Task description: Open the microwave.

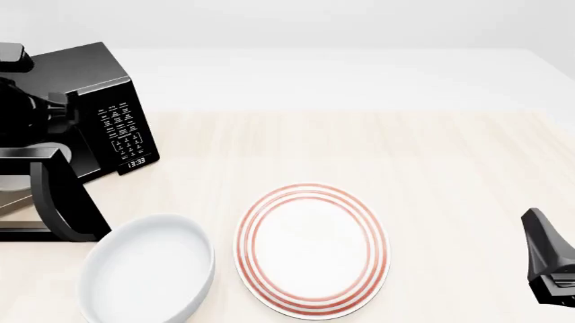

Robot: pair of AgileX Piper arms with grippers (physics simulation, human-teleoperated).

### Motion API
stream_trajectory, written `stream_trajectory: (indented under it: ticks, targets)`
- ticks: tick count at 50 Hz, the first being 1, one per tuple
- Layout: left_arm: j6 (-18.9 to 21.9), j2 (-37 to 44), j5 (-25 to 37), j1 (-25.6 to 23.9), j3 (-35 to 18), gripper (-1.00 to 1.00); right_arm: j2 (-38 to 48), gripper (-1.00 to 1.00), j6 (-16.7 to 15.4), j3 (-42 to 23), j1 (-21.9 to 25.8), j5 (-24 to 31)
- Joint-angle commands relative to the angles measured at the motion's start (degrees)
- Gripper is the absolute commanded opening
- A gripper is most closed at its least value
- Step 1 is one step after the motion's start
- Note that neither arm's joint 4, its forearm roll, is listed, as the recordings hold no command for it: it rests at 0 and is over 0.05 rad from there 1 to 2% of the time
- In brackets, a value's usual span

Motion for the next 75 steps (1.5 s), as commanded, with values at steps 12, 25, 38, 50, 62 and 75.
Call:
stream_trajectory:
  ticks: [12,25,38,50,62,75]
  targets:
    - [1.2,0.1,-2.6,4.1,3.6,1.0,0.0,1.0,0.0,0.0,0.0,0.0]
    - [1.6,0.7,-3.6,5.4,4.1,1.0,0.0,1.0,0.0,0.0,0.0,0.0]
    - [1.6,1.4,-4.5,6.0,5.1,1.0,0.0,1.0,0.0,0.0,0.0,0.0]
    - [1.0,0.6,-5.1,5.6,7.0,1.0,0.0,1.0,0.0,0.0,0.0,0.0]
    - [1.0,-0.9,-4.6,5.7,7.9,1.0,0.0,1.0,0.0,0.0,0.0,0.0]
    - [1.9,-2.9,-3.8,5.4,8.7,1.0,0.0,1.0,0.0,0.0,0.0,0.0]
